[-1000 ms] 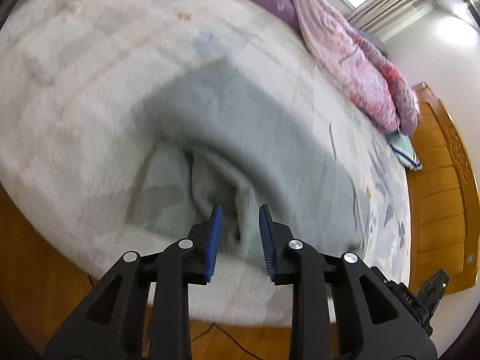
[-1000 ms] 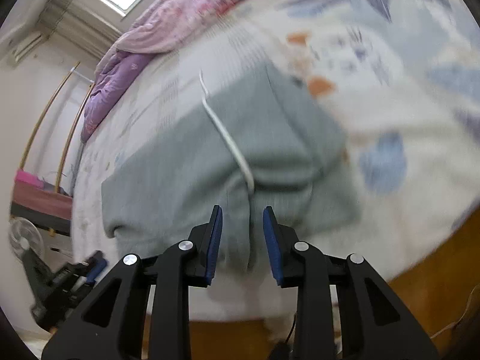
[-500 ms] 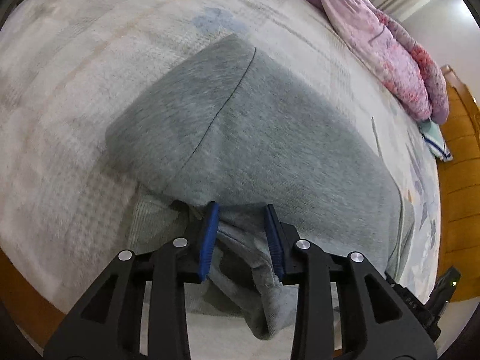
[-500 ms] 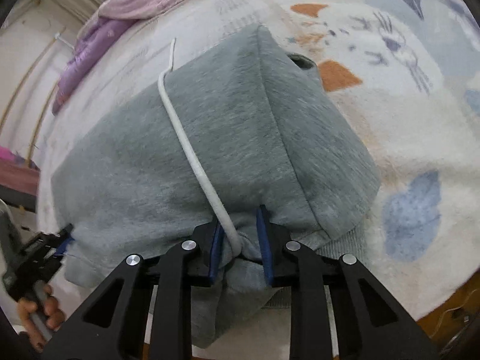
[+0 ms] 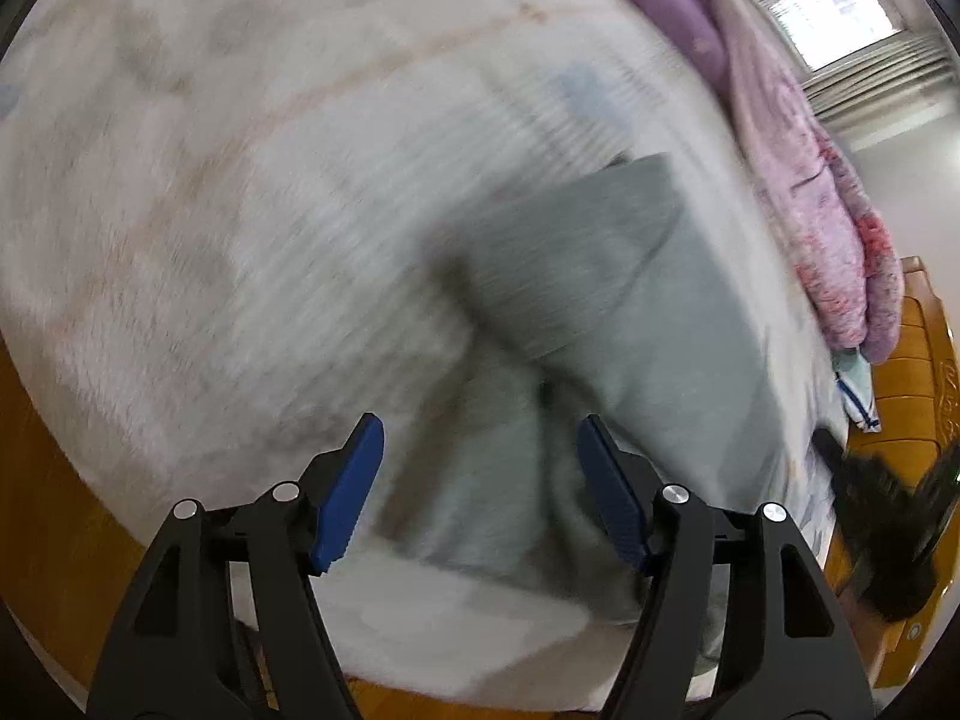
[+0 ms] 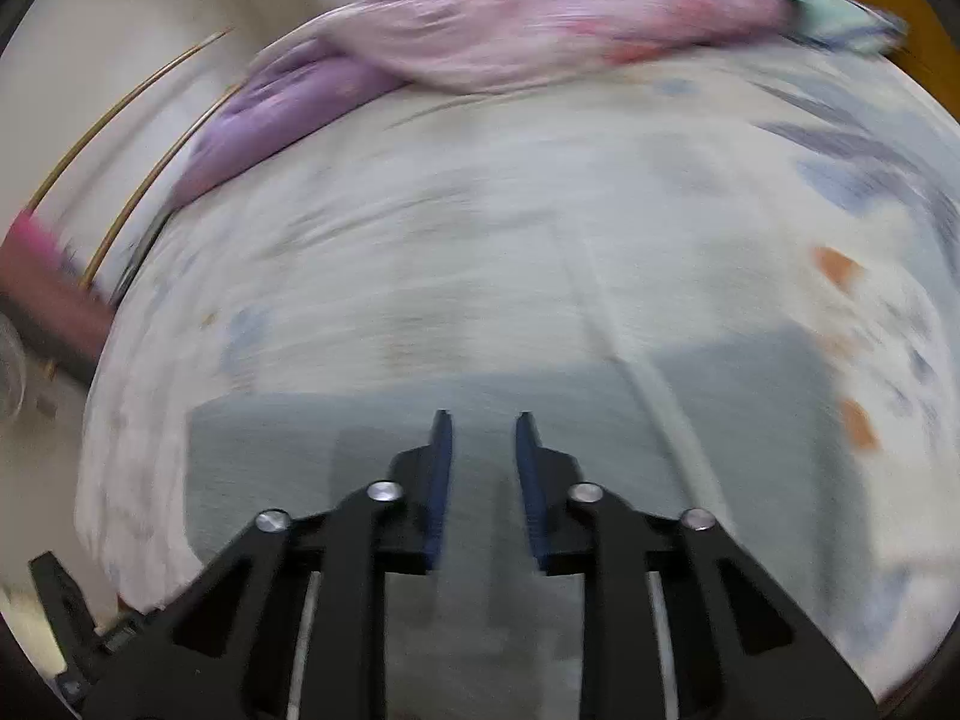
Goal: Fold large clothes
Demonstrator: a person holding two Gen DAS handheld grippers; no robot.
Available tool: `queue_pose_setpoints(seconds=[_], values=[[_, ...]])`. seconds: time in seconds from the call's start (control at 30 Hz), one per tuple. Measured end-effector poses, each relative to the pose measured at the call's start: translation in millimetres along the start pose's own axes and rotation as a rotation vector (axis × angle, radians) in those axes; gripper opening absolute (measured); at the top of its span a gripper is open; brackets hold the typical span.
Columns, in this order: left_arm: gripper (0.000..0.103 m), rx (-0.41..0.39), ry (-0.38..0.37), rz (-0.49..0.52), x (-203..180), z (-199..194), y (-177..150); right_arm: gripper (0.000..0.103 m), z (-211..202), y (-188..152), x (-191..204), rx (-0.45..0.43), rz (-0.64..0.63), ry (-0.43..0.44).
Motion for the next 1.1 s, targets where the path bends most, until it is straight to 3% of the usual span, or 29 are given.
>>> queue_pose_setpoints(seconds=[0.13, 0.17, 0.27, 0.53, 0.63, 0.7, 0.77, 0.87, 1.0, 1.1], values=[[0.068, 0.02, -0.012, -0.02, 14, 9, -4, 0.002, 56, -19, 11, 0.136, -0.065, -0.048], [0.068, 0.016, -0.01, -0.014, 15, 10, -6, 0.001, 58, -26, 7, 0.137, -0.067, -0.055], [0.068, 0.03, -0.03, -0.009, 13, 11, -10, 0.001, 47, -39, 9, 0.115, -0.014, -0.05], [0.067, 0.064, -0.08, -0.005, 5, 17, -24, 0.001, 18, -113, 9, 0.136, 0.108, 0.003], [0.066, 0.062, -0.074, -0.006, 3, 19, -25, 0.0, 16, -119, 6, 0.125, 0.151, 0.026], [0.045, 0.08, -0.097, 0.0, -1, 20, -24, 0.0, 17, -115, 4, 0.133, 0.157, 0.047], [0.01, 0.114, -0.121, 0.013, -7, 21, -24, 0.0, 13, -111, 1, 0.149, 0.144, 0.078], [0.009, 0.097, -0.172, 0.029, -22, 10, -20, 0.01, 3, -101, 1, 0.16, 0.108, 0.147], [0.008, 0.071, -0.247, 0.033, -44, -11, -8, 0.041, -28, -87, 17, 0.109, -0.04, 0.249], [0.008, 0.069, -0.283, 0.028, -54, -21, -4, 0.064, -50, -85, 51, 0.066, -0.26, 0.292]])
Point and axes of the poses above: each gripper's, at about its wrist camera, not at the fingertips, and z roughly the way its jaws point, x to its left, y to its top, the point moved 1 cm from there along z, roughly the way its jaws point, and after that the axes turned 1 degree about -y, right-handed, at the moved point
